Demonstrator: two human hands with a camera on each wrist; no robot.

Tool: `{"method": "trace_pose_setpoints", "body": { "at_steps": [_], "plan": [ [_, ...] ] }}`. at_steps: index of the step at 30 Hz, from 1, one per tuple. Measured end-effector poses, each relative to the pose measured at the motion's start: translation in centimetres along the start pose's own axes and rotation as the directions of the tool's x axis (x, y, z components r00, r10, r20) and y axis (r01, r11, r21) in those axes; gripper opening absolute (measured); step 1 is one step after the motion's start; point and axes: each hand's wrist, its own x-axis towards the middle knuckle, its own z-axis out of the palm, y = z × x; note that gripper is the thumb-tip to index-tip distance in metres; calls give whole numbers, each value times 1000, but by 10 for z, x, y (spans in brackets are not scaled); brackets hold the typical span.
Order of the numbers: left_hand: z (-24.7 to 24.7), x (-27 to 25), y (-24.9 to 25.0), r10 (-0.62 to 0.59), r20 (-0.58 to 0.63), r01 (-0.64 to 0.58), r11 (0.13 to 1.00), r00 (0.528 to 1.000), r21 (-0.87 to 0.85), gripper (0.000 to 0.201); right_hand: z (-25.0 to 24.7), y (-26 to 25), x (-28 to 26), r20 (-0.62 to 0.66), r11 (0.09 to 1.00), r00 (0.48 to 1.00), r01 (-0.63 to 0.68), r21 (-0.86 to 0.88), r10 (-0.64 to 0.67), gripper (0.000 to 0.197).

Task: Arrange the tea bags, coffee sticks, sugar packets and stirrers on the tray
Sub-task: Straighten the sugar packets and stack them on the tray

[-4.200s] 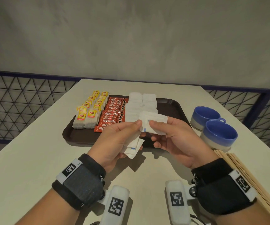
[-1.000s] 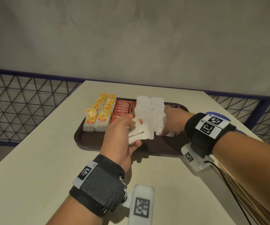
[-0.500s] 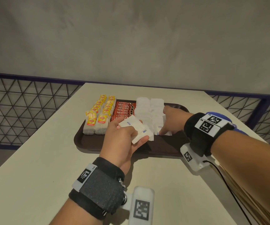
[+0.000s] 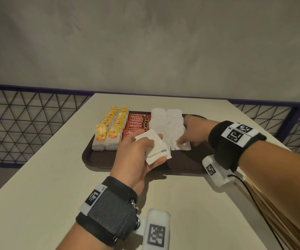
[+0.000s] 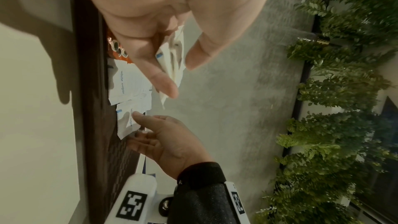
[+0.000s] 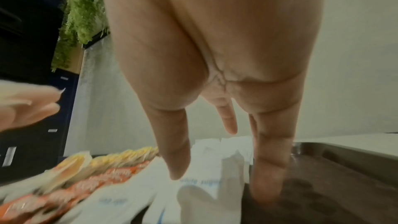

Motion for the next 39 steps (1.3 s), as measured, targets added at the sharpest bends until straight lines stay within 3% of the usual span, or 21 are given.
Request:
{"method": "trace_pose_setpoints", "body": {
  "at_steps": [3,6,10,14,18,21,23,26,30,35,39],
  "plan": [
    [0,-1,1,-7,3,7,1000,1000,6,42,-17,2,-13,-67,993,998,-9,122,17,65],
    [1,-1,-1,-12,11,11,999,1000,42,45,-29,0,-40,-108,923,994,33,383,10,51],
    [5,-6,-4,20,45,-24,995,999,98,52,-24,2,-90,63,671,990,36,740,-122,36],
    [7,-11,-7,35,110,-49,991,993,125,66,0,6,-115,175,437,952,-50,898,-251,35],
    [8,-15,-6,70,163,-95,984,984,151,72,31,4,-112,108,258,960,-40,965,-257,31],
    [10,-16,-5,84,156,-104,986,984,127,57,43,5,-108,70,156,976,-37,987,-207,30],
    [10,-15,-5,60,147,-70,995,987,69,46,46,6,-106,54,135,984,-31,990,-169,30],
    [9,-13,-5,21,161,-22,1000,987,4,49,47,11,-106,22,98,995,-13,995,-97,31],
    [6,-10,-7,41,120,-51,995,992,80,51,46,16,-106,-18,52,999,20,998,-45,33],
    [4,-12,-8,77,36,-83,974,996,211,43,42,17,-108,-40,-11,998,39,999,-51,22],
    [5,-12,-7,97,-38,-87,971,995,222,42,39,22,-110,-45,-99,997,39,994,-56,24]
  ]
}}
